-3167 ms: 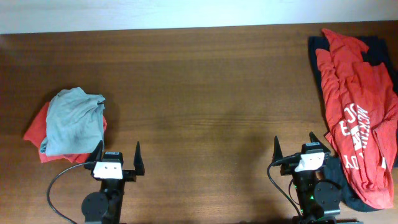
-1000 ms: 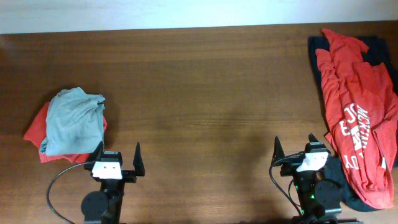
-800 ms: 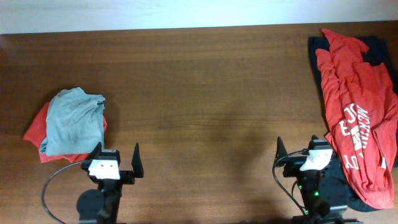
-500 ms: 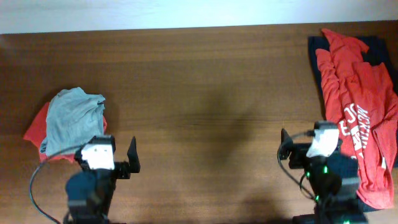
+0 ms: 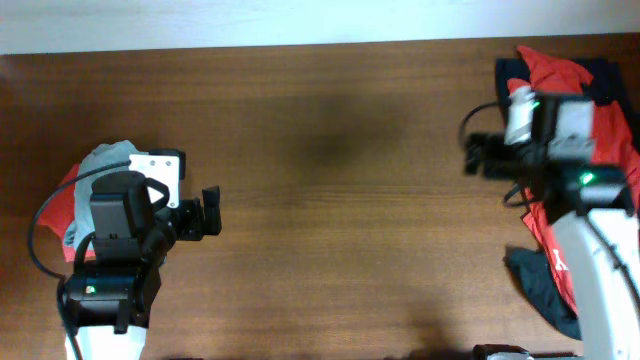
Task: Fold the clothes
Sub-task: 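Reach the right gripper to the red T-shirt on the right pile and grasp it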
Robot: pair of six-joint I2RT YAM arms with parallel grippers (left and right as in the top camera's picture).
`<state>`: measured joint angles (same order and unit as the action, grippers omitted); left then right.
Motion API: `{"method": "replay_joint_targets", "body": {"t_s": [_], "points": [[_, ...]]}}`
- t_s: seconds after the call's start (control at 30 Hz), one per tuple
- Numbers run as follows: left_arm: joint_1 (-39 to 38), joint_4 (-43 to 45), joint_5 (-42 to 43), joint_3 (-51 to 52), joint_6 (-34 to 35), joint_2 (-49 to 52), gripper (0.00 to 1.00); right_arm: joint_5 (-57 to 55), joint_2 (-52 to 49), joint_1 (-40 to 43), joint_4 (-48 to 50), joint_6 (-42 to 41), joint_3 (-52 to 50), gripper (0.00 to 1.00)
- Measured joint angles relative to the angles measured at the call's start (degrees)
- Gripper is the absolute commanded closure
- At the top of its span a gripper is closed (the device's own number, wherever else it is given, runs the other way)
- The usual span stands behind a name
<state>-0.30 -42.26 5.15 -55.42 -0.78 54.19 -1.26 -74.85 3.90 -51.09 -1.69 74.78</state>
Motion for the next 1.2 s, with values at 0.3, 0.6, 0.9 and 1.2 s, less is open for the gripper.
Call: {"method": "replay_joint_targets", "body": {"t_s": [0.3, 0.6, 0.9, 1.2], "points": [[0.0, -0.2, 0.6, -0.1, 0.0, 0.1, 0.01, 0.2, -10.1, 28.7, 9.1, 0.2, 4.7, 0.05], [0.0, -0.2, 0.6, -0.1, 0.0, 0.1, 0.01, 1.7, -24.1, 40.0, 17.1, -1.5, 4.8, 0.23], [0.0, -0.2, 0.6, -0.1, 0.0, 0.1, 0.01, 1.0, -33.0, 40.5, 23.1, -1.8, 4.8, 0.30], [0.0, -0.2, 0.6, -0.1, 0.0, 0.1, 0.01, -2.4, -38.9, 40.6, 23.3, -1.9, 4.8, 0.42]]}}
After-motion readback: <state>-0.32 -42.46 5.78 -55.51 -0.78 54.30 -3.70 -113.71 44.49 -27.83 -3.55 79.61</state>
